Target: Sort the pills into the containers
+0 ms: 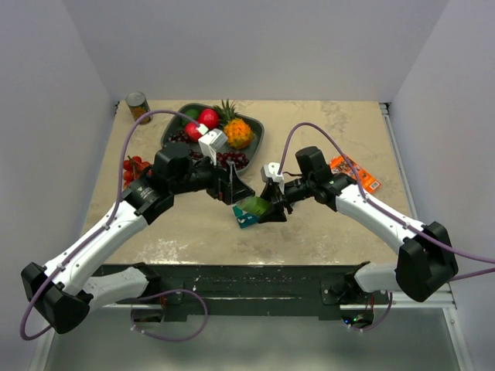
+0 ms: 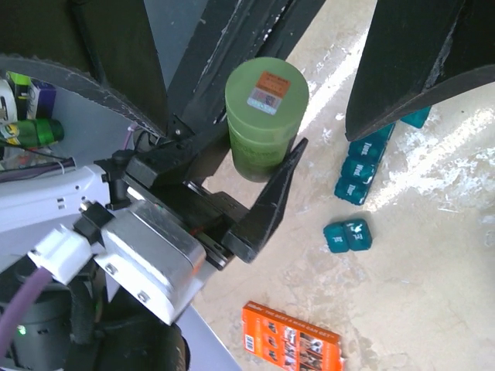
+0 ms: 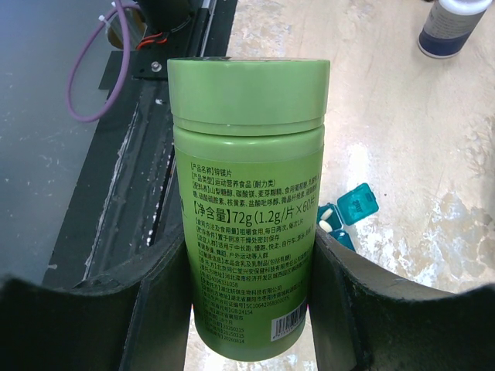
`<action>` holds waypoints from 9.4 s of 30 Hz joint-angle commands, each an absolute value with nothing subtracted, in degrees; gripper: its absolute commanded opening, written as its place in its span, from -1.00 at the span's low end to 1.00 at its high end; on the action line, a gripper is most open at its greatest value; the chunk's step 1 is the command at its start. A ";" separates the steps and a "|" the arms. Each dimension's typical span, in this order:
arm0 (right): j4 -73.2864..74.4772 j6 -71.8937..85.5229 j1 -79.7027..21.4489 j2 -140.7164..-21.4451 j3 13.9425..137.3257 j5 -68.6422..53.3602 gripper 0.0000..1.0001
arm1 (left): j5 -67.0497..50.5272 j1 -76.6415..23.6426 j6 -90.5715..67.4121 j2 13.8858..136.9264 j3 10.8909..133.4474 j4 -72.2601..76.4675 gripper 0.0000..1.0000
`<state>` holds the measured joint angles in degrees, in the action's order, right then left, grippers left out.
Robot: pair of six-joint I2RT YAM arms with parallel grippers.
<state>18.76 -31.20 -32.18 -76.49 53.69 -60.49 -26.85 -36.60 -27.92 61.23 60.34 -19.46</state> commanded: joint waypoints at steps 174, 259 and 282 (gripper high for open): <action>18.19 -32.70 -31.99 -77.17 56.60 -63.63 -1.00 | -43.94 -34.45 12.32 55.04 43.25 7.28 0.98; 7.03 -21.09 -26.02 -70.75 53.09 -46.67 0.98 | 12.40 0.00 -26.98 74.44 53.44 -28.65 0.61; 21.24 -8.17 -14.33 -57.22 65.83 -4.29 0.98 | -40.48 -2.89 -16.44 50.10 57.76 -19.62 0.99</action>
